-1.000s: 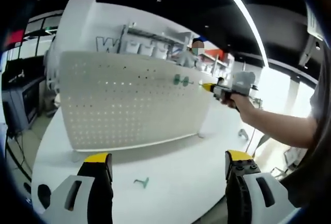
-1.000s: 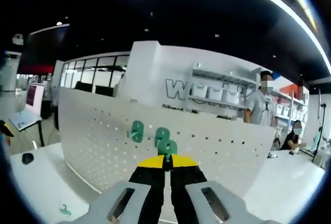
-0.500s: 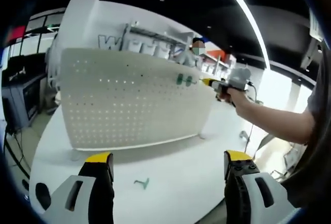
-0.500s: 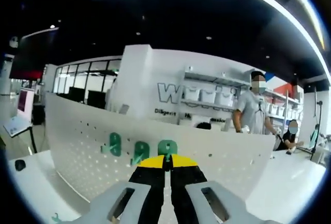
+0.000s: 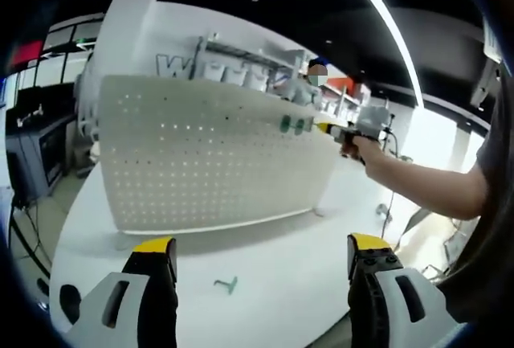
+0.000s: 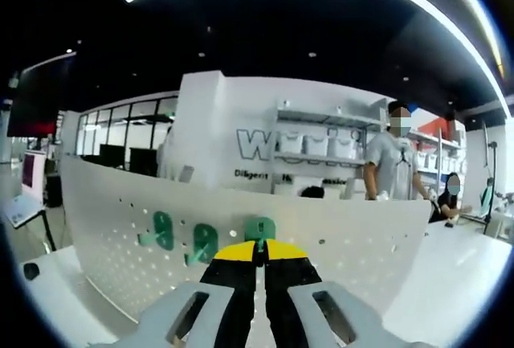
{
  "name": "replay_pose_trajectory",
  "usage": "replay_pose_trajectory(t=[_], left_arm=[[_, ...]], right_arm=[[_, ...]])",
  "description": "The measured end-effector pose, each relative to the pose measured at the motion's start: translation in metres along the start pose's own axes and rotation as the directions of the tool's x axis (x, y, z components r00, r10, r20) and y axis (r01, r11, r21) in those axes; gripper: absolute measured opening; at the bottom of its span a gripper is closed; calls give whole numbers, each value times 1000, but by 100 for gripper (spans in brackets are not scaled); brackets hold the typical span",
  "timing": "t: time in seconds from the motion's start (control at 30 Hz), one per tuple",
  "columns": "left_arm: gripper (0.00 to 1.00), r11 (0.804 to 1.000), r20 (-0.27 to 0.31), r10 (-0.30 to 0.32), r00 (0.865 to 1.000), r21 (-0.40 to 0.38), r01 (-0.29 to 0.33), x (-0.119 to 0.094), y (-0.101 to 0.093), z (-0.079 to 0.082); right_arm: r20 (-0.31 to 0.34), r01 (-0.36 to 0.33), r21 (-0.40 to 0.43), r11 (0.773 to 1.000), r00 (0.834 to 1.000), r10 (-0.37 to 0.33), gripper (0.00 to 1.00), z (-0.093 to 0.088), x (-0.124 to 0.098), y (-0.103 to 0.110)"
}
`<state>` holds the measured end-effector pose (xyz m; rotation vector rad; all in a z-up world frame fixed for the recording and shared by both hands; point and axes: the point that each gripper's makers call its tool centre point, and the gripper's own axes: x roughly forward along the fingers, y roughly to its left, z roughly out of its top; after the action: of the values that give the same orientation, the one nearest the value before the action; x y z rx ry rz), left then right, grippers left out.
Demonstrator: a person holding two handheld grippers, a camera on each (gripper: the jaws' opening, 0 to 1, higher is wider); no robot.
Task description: Insert the hook assembly into the mounting plate slot until the hook locks in place.
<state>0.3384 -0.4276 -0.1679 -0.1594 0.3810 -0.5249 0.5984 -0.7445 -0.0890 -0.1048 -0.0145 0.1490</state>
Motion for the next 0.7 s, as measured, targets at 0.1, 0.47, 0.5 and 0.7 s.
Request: replay_pose_trajectory(t=[0.1, 0.47, 0.5, 0.7], left_arm=[[89, 1000, 3, -5, 1000, -2, 5, 0, -2, 0], [88, 1000, 4, -4, 1000, 1, 4, 1, -1, 1], [87, 1000, 5, -2, 1000, 0, 2, 1, 0, 1], [88, 1000, 4, 9, 1000, -9, -9, -3, 2, -3]], right_arm=[[1, 2, 7, 1000, 1000, -2, 0, 0, -1, 0], [-48, -6, 1, 1000, 999, 6, 1, -13, 5, 0], [-44, -5, 1, 1000, 999, 5, 1, -12, 5, -1], [-70, -15, -31, 999, 997, 12, 1, -13, 6, -2]])
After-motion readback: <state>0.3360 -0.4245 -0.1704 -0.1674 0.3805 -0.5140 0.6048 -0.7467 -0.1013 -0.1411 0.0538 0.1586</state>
